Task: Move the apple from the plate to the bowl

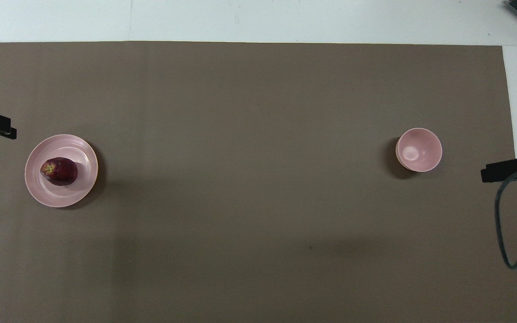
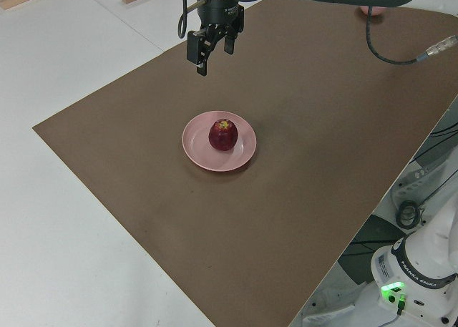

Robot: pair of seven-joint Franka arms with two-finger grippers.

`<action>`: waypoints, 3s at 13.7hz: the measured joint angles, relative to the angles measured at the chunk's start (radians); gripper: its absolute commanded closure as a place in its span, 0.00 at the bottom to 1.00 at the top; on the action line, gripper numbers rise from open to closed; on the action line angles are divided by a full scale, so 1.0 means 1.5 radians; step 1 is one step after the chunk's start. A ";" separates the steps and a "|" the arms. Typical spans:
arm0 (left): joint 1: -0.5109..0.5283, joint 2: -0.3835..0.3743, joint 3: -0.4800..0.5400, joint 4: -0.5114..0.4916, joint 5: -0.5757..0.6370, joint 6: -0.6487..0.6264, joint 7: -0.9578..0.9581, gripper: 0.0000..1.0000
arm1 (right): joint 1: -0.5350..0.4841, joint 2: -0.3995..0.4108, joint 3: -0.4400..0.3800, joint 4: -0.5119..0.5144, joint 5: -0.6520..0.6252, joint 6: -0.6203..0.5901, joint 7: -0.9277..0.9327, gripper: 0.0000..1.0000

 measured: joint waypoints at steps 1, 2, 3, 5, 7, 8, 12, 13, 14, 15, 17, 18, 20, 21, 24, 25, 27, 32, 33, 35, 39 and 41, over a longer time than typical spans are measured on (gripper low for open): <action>0.001 0.003 0.000 -0.020 0.000 0.020 0.000 0.00 | 0.000 0.000 0.000 0.000 0.000 0.000 0.000 0.00; 0.004 0.007 0.000 -0.036 0.000 0.035 -0.001 0.00 | 0.000 0.000 0.000 -0.001 0.000 0.000 0.001 0.00; 0.007 0.013 0.000 -0.050 0.000 0.053 -0.001 0.00 | 0.000 0.000 0.000 -0.001 0.000 0.000 0.001 0.00; 0.010 0.025 0.000 -0.090 0.000 0.112 0.000 0.00 | 0.000 0.000 0.000 -0.001 0.000 0.000 0.001 0.00; 0.010 0.033 0.000 -0.139 0.000 0.176 0.000 0.00 | -0.001 0.000 -0.001 -0.001 0.000 0.000 0.001 0.00; 0.010 0.038 0.000 -0.156 0.000 0.198 0.000 0.00 | -0.001 0.000 -0.001 -0.001 0.000 0.000 0.001 0.00; 0.010 0.060 0.000 -0.196 0.000 0.260 -0.001 0.00 | -0.001 0.000 -0.001 -0.001 0.000 0.000 0.001 0.00; 0.010 0.063 0.000 -0.203 0.000 0.270 -0.001 0.00 | -0.001 0.000 -0.001 -0.001 0.000 0.000 0.001 0.00; 0.010 0.064 0.000 -0.213 0.000 0.281 -0.002 0.00 | -0.001 0.000 -0.001 -0.001 0.000 0.000 0.001 0.00; 0.010 0.064 0.000 -0.225 0.000 0.295 -0.004 0.00 | -0.001 0.000 -0.001 -0.001 0.000 0.000 0.001 0.00; 0.010 0.064 -0.001 -0.250 0.000 0.318 -0.009 0.00 | -0.001 0.000 -0.001 -0.001 0.000 0.000 0.001 0.00; 0.010 0.064 -0.002 -0.259 0.000 0.321 -0.014 0.00 | -0.001 0.000 -0.001 -0.001 0.000 0.000 0.001 0.00; 0.009 0.061 -0.005 -0.272 0.000 0.326 -0.028 0.00 | -0.001 0.000 -0.001 -0.001 0.000 0.000 0.001 0.00; 0.009 0.059 -0.007 -0.277 0.000 0.326 -0.032 0.01 | -0.001 0.000 -0.001 -0.001 0.000 0.000 0.001 0.00; 0.009 0.054 -0.006 -0.283 0.000 0.324 -0.032 0.04 | -0.001 0.000 -0.001 -0.006 0.000 0.000 0.001 0.00; 0.009 0.053 -0.006 -0.284 0.000 0.319 -0.033 0.03 | -0.001 0.000 -0.001 -0.007 0.000 0.000 0.001 0.00; 0.009 0.050 -0.006 -0.285 0.000 0.307 -0.033 0.05 | -0.001 0.000 -0.001 -0.008 0.000 0.000 0.001 0.00; 0.009 0.044 -0.006 -0.283 0.000 0.289 -0.035 1.00 | -0.001 0.000 -0.001 -0.009 0.000 0.000 0.001 0.00; 0.009 0.043 -0.006 -0.283 0.000 0.286 -0.038 1.00 | -0.001 0.000 -0.001 -0.009 0.000 0.000 0.001 0.00; 0.009 0.040 -0.009 -0.273 0.000 0.271 -0.049 1.00 | -0.001 0.000 -0.001 -0.009 0.000 0.000 0.002 0.00; -0.009 0.036 -0.020 -0.175 0.000 0.154 -0.058 1.00 | -0.001 0.000 -0.001 -0.011 0.000 0.000 0.002 0.00; -0.024 0.025 -0.021 -0.131 0.000 0.067 -0.063 1.00 | -0.001 0.000 -0.002 -0.014 0.002 0.001 0.002 0.00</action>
